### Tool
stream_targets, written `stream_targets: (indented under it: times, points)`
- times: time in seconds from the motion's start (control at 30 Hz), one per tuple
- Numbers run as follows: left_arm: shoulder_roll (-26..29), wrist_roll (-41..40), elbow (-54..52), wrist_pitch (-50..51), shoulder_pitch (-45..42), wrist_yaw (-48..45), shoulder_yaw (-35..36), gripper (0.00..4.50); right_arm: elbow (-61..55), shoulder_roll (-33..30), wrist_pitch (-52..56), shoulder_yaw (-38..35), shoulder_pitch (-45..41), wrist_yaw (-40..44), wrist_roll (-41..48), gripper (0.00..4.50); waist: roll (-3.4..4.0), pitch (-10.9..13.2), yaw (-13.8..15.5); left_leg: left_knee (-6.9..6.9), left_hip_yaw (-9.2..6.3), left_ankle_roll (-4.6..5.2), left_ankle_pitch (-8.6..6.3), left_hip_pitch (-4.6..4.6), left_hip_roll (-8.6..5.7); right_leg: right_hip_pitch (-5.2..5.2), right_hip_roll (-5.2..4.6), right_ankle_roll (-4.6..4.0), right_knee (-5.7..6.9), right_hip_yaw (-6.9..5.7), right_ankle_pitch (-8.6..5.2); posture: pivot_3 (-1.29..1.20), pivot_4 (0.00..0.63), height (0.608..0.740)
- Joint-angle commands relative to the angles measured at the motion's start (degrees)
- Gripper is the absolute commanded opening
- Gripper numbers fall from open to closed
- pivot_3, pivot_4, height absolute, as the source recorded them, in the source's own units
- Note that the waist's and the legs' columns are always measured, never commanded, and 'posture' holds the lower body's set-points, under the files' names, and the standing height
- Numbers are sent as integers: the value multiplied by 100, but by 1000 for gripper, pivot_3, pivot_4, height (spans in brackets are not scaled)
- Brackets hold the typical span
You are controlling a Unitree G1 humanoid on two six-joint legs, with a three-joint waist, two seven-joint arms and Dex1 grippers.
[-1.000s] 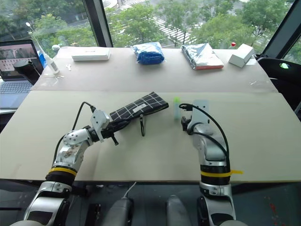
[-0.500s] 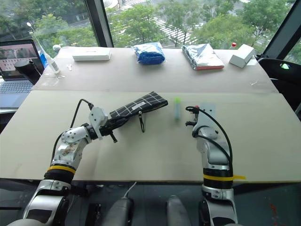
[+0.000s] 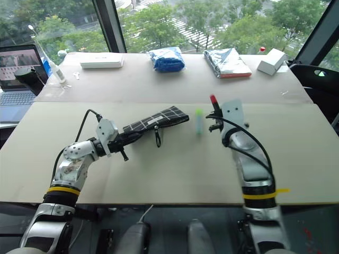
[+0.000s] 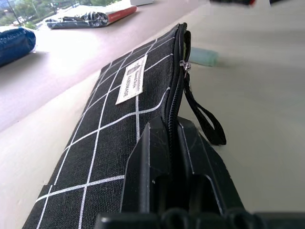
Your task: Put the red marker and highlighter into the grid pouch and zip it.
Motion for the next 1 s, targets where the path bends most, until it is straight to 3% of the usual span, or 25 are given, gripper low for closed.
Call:
stream_targets:
  times: [0.03,0.3,1.0]
  points:
    - [116,-115,-310,86,55,-75,66,0,83,-437,-1348,36,-53,800,3,536,-1,0,-16,1,0,0,0,0,-1,1,0,-1,0,0,1,0,150,740]
    - [173,-164,-505,219,136,-81,98,0,554,-1317,-3473,963,157,2008,-895,536,-2,1,-27,3,1,0,0,1,0,4,0,-2,-4,1,1,0,150,740]
    - [105,-259,-884,419,262,-77,15,0,1689,-678,-4170,1326,-543,1642,-1931,536,-3,1,5,8,1,0,0,3,-2,6,-2,-8,-1,2,6,0,150,740]
